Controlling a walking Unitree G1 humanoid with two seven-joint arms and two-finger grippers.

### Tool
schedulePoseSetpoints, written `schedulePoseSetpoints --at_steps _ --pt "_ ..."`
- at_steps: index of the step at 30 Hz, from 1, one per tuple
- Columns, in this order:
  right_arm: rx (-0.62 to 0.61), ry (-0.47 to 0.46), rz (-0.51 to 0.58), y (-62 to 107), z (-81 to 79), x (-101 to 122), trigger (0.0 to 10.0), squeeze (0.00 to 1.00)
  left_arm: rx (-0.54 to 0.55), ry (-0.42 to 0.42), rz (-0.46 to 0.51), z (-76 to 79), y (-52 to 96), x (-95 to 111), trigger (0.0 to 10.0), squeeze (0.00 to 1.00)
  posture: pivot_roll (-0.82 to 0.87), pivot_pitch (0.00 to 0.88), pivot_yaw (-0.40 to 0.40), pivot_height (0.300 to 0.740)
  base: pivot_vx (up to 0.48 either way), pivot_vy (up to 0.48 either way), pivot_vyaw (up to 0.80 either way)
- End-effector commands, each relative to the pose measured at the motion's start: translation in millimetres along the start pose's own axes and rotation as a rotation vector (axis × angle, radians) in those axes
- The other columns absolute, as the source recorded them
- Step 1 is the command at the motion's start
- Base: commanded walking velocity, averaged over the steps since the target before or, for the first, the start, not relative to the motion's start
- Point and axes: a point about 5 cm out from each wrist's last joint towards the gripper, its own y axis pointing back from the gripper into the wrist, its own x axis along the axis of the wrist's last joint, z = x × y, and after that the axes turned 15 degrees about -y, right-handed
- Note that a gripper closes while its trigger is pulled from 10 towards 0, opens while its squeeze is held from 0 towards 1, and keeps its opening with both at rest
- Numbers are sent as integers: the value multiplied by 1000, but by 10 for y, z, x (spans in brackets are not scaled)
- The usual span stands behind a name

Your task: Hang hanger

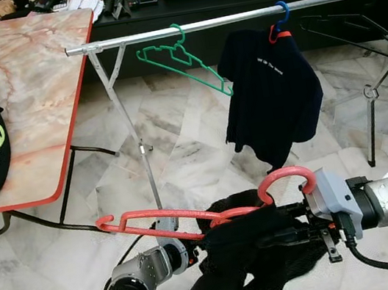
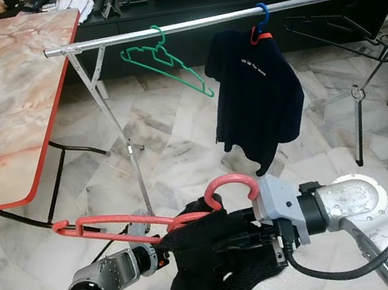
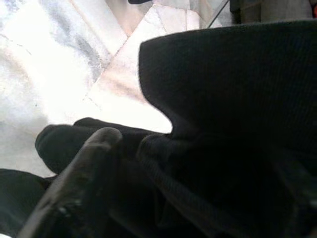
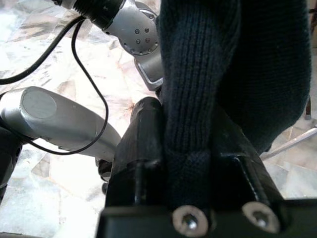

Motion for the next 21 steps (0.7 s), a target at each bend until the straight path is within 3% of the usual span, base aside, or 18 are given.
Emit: schedulePoseSetpoints --at_steps 1,21 --pt "3 38 6 -11 8 56 0 0 7 8 -15 -15 7 -71 0 0 -116 186 -12 740 0 0 0" --pt "-31 51 -5 -21 91 54 0 0 16 -2 -7 -52 33 -52 0 0 -109 198 -12 740 0 0 0"
